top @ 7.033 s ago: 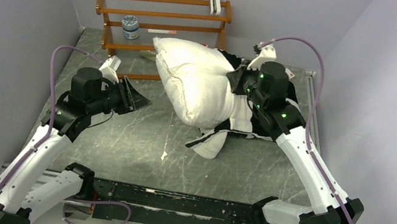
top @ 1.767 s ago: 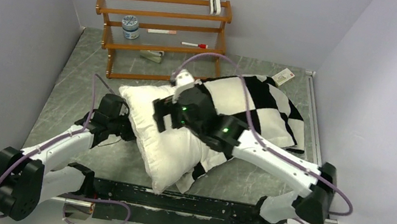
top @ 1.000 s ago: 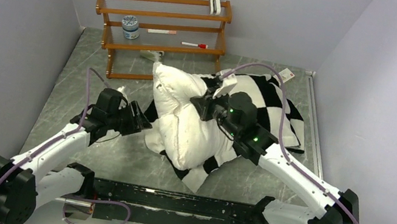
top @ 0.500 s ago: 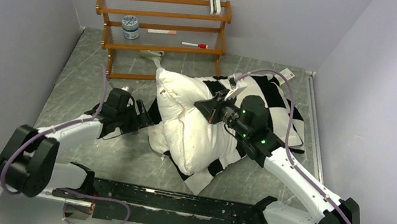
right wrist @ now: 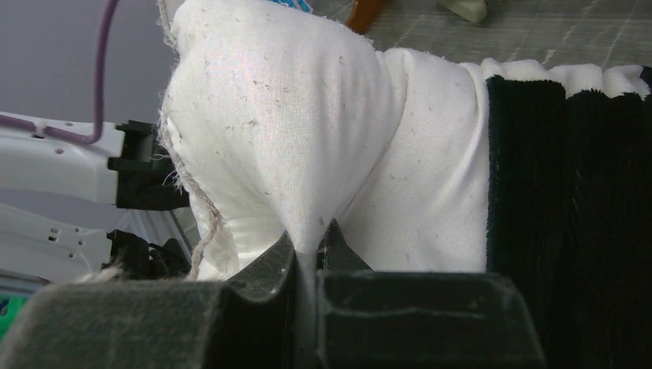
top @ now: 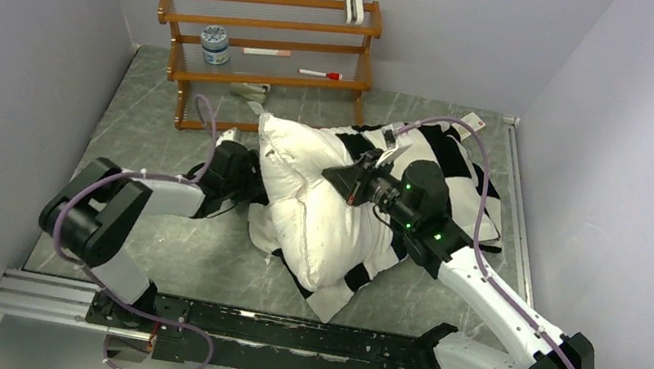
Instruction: Put the pillow into the pillowcase
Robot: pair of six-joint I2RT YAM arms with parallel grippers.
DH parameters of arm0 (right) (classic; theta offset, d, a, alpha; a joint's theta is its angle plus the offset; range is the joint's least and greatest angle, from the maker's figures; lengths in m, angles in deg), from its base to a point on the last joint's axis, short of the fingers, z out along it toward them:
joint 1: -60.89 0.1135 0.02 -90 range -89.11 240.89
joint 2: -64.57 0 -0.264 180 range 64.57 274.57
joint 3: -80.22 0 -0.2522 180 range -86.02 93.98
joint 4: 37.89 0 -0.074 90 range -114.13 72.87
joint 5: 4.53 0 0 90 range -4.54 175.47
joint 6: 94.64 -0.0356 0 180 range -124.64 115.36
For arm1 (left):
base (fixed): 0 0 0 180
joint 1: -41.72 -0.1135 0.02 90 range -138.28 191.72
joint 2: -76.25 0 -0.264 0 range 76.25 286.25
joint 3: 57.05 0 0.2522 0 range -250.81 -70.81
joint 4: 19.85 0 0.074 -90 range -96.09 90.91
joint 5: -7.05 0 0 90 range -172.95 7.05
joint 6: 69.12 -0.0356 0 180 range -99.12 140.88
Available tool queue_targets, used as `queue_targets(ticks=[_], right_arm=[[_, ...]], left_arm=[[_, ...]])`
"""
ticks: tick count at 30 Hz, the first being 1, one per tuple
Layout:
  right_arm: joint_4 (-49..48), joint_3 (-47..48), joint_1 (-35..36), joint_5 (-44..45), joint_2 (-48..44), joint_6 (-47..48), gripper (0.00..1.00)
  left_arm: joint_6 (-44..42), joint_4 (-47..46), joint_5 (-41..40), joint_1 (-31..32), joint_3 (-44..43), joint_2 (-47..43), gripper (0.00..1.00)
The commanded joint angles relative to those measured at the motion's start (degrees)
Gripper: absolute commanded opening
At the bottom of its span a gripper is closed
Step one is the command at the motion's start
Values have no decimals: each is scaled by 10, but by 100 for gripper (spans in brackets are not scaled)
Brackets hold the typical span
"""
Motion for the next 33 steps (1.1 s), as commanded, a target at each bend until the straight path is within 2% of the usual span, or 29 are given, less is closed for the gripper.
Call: queue_targets(ticks=[1,3,4,5,7,10,14,17,18,21,23,28,33], right_arm=[[-22,-9,-16,26,-19,-2,0],[-20,-7,-16,31,-19,-4,0],[-20,-7,-16,34,-18,-6,0],[-18,-5,-16,40,-15,-8,0],[-3,1,-18,69,-2,-23,0],[18,15,-29,89,26,-17,0],[16,11,-33,134,40,8,0],[25,7,-41,160,52,14,0],[28,5,-44,162,58,9,0],[31,-1,-47,168,67,0,0],[29,-7,-51,179,68,-6,0],[41,-4,-69,183,72,-16,0],[41,-10,-70,207,71,6,0]], left_arm=[[64,-55,-52,30,0,75,59],[82,-78,-41,32,7,91,20],[86,-79,-40,32,10,87,8],[81,-72,-42,31,12,73,5],[63,-26,-40,27,7,21,5],[27,35,15,-4,-9,-93,5],[-9,171,44,-28,-49,-232,5],[-16,226,52,-45,-32,-332,5],[-8,230,73,-74,-22,-366,5],[-7,239,162,-144,-23,-391,5],[-33,274,160,-148,-36,-394,5],[-46,294,188,-134,-42,-418,5],[-68,397,120,-131,-128,-426,5]])
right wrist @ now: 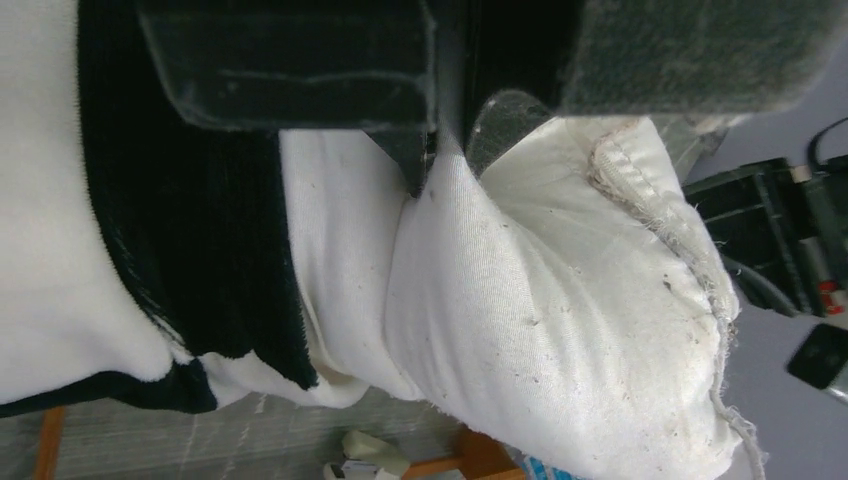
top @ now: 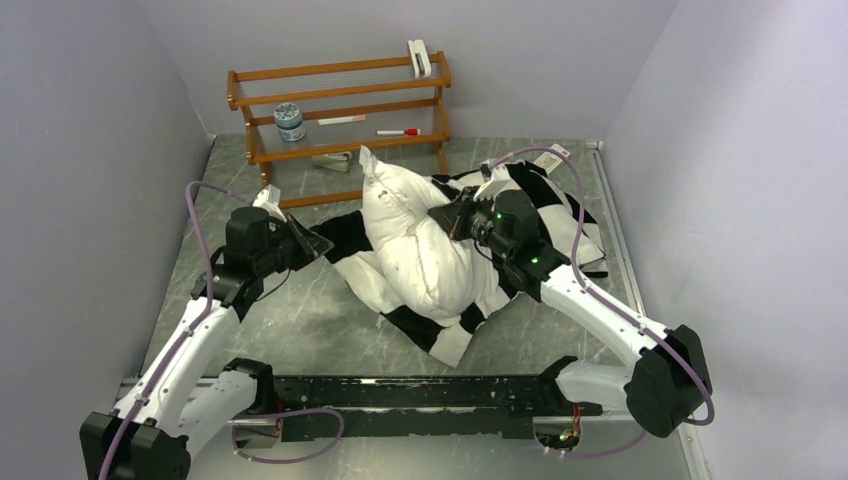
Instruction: Put the pillow into the pillowcase
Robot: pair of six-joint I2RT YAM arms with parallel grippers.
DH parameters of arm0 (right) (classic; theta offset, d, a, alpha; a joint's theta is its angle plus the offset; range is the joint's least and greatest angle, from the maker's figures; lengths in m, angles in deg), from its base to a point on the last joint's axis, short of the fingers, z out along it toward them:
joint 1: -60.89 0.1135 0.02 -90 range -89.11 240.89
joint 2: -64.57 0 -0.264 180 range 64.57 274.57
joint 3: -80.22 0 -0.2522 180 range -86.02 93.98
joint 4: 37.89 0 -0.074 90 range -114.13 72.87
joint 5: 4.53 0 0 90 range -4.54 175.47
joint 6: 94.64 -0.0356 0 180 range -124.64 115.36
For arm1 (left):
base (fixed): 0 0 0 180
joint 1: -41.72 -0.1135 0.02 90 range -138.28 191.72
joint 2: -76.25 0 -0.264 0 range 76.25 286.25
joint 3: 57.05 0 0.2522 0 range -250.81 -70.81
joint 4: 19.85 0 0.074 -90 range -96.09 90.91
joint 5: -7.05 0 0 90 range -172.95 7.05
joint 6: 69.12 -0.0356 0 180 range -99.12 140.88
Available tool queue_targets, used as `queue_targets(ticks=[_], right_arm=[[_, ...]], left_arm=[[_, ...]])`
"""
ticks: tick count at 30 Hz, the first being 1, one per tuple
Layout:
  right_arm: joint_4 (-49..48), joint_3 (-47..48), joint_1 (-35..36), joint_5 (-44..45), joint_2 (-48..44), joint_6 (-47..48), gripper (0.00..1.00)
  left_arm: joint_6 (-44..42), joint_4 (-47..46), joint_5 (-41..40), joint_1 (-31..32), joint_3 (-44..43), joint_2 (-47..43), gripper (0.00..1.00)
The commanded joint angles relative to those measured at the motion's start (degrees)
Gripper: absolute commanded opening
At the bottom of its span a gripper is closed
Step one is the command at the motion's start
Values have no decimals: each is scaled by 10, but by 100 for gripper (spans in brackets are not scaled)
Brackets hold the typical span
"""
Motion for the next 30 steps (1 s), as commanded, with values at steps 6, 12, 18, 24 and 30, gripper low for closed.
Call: queue_targets(ticks=[6,12,18,24,30], right_arm=[[45,-33,-32,116,30,36,0],[5,-17,-33,21,32,-26,0],[-54,-32,-28,5,35,-97,0],[-103,-57,-12,27,58,-144,0],[-90,-15,-11,46,82,-134,0]], left_arm=[[-8,66,-32,-6,-162,-8,5],[19,-36,26,-8,-12,5,5],[-22,-83,18,-15,23,130,5],[-60,-102,16,-24,-16,267,31],[-59,-45,-11,-26,10,226,60]])
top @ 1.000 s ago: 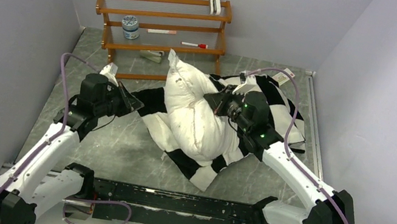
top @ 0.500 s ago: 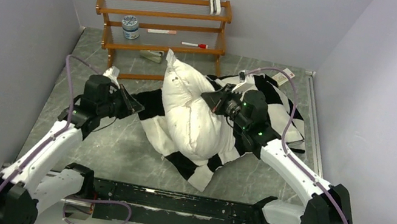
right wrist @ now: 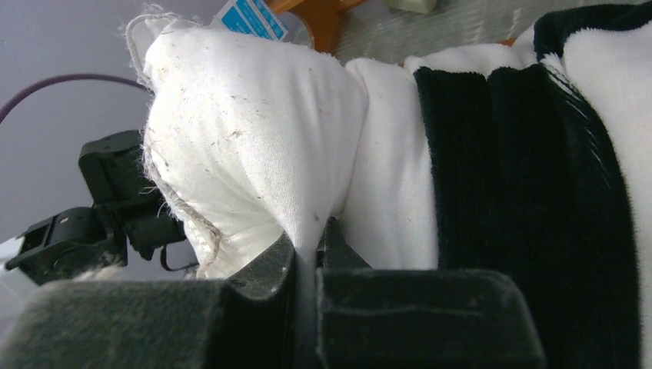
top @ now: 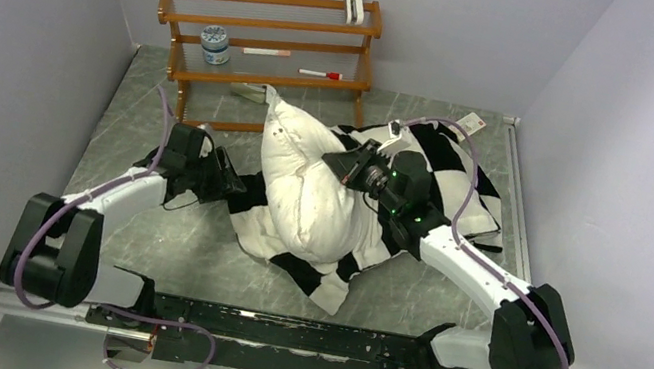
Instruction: Put the pillow into the pillowcase
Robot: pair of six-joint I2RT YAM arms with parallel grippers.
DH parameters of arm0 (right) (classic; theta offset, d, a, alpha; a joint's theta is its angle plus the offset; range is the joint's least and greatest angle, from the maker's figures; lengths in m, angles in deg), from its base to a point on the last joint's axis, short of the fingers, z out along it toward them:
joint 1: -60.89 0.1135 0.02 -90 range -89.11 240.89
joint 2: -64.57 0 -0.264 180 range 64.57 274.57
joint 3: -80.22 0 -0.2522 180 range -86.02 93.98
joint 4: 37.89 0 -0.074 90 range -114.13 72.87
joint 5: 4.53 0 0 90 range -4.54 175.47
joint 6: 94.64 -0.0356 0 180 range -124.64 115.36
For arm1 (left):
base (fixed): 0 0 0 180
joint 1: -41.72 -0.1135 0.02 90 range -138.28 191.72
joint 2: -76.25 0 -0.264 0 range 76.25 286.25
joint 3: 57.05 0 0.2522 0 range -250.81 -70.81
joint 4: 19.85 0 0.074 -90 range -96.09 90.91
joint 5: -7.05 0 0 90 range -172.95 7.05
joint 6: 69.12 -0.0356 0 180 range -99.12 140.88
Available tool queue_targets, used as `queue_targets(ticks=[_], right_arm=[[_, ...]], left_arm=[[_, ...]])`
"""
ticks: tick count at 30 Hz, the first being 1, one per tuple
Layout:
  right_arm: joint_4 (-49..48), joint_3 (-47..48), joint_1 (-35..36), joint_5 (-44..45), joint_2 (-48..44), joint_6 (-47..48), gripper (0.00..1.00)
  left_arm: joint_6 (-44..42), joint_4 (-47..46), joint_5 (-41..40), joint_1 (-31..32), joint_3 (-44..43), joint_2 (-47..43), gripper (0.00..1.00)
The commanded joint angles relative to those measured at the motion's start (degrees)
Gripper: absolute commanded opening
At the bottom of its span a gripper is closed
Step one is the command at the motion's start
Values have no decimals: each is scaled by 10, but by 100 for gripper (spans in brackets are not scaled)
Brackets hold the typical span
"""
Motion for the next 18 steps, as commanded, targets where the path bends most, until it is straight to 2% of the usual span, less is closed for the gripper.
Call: queue_targets(ticks=[1,6,10,12,14,18], right_arm=[[25,24,-13,80,21,8,0],[24,29,-9,83,26,8,0],[39,27,-8,88,11,16,0],[39,22,-7,91,1,17,0],[40,20,-7,92,-3,16,0],[32,11,-7,92,-10,13,0]], left_arm=[[-6,32,-15,-1,15,-72,61],[68,87,-25,44,84,-210,66],[222,81,-28,86,152,-300,63],[288,108,-88,131,153,-329,62],[331,134,-144,181,139,-341,64],[418,95,-149,247,155,-300,68]])
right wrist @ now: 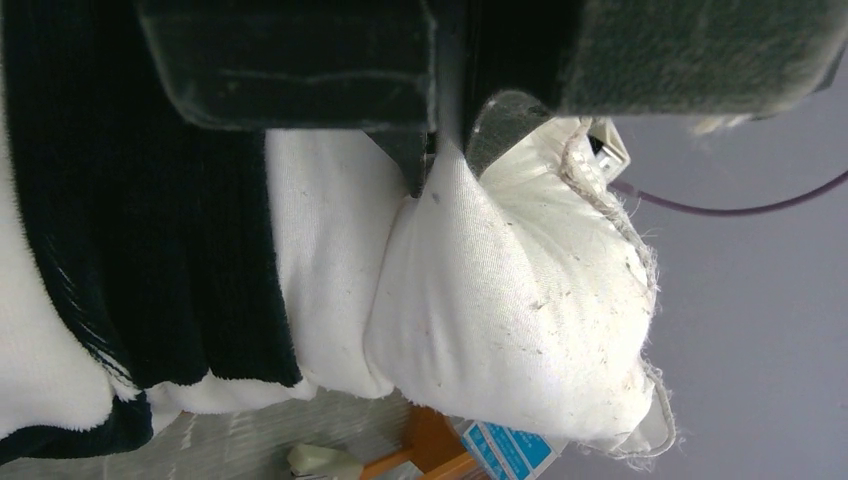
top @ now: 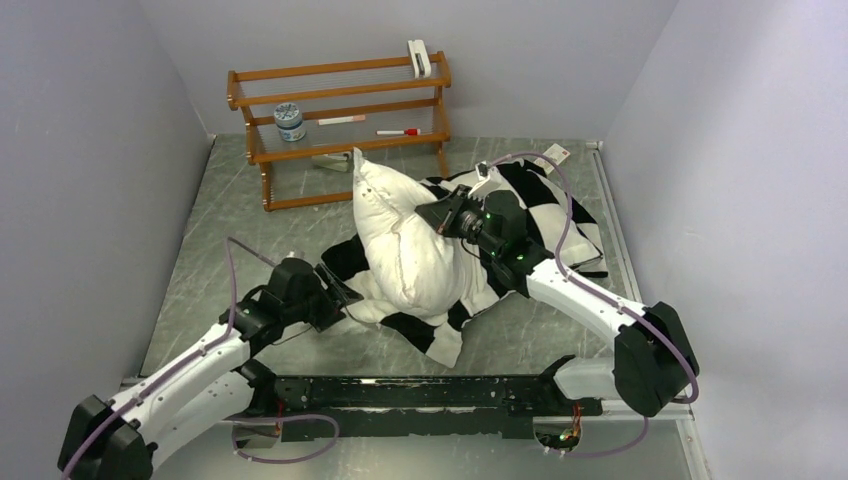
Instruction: Put the pillow into the pillowcase
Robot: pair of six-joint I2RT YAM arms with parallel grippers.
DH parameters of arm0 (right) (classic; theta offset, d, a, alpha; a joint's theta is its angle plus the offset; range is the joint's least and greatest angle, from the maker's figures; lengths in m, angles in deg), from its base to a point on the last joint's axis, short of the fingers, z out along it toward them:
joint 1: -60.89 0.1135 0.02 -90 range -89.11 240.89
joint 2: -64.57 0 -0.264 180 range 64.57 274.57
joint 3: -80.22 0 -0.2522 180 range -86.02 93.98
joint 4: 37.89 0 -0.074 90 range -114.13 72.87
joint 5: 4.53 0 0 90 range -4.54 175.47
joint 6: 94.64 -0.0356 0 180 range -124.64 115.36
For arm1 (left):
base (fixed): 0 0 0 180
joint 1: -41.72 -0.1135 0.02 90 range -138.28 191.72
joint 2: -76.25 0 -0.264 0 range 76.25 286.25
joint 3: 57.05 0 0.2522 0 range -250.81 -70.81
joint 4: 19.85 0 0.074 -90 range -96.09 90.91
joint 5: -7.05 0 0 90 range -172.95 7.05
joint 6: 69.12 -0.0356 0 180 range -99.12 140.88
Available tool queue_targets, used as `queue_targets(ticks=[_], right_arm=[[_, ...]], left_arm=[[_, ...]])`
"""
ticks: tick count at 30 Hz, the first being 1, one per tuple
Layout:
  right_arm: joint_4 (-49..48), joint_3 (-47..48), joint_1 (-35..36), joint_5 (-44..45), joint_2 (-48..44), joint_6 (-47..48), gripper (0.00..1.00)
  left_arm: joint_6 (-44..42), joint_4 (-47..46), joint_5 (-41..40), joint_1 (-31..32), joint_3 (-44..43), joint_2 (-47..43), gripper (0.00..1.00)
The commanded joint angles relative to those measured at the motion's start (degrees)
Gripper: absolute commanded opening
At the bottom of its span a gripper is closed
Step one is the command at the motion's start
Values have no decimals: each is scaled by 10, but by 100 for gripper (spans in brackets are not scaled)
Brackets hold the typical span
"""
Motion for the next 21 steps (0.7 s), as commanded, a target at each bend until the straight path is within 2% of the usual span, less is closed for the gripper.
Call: queue_targets(ticks=[1,3,6,12,18,19,20,21], right_arm=[[15,-12,-13,69,-14,14,0],[15,-12,-13,69,-17,16,0],[18,-11,-13,69,-19,21,0],[18,-3,-13,65,-18,25,0],[17,-5,-14,66,-24,31,0],[13,-7,-13,64,-24,32,0],[12,-9,-13,63,-23,33,0],[11,-9,-13,63,-21,35,0]], left_arm=[[150,-37,-46,65,15,46,68],[182,-79,-50,99,27,78,68],[228,-106,-107,147,20,114,70],[301,-207,-151,193,32,210,70],[290,-284,-145,214,-22,351,69],[289,-296,-143,216,-27,368,67],[284,-311,-141,218,-29,380,60],[275,-318,-140,218,-30,384,48]])
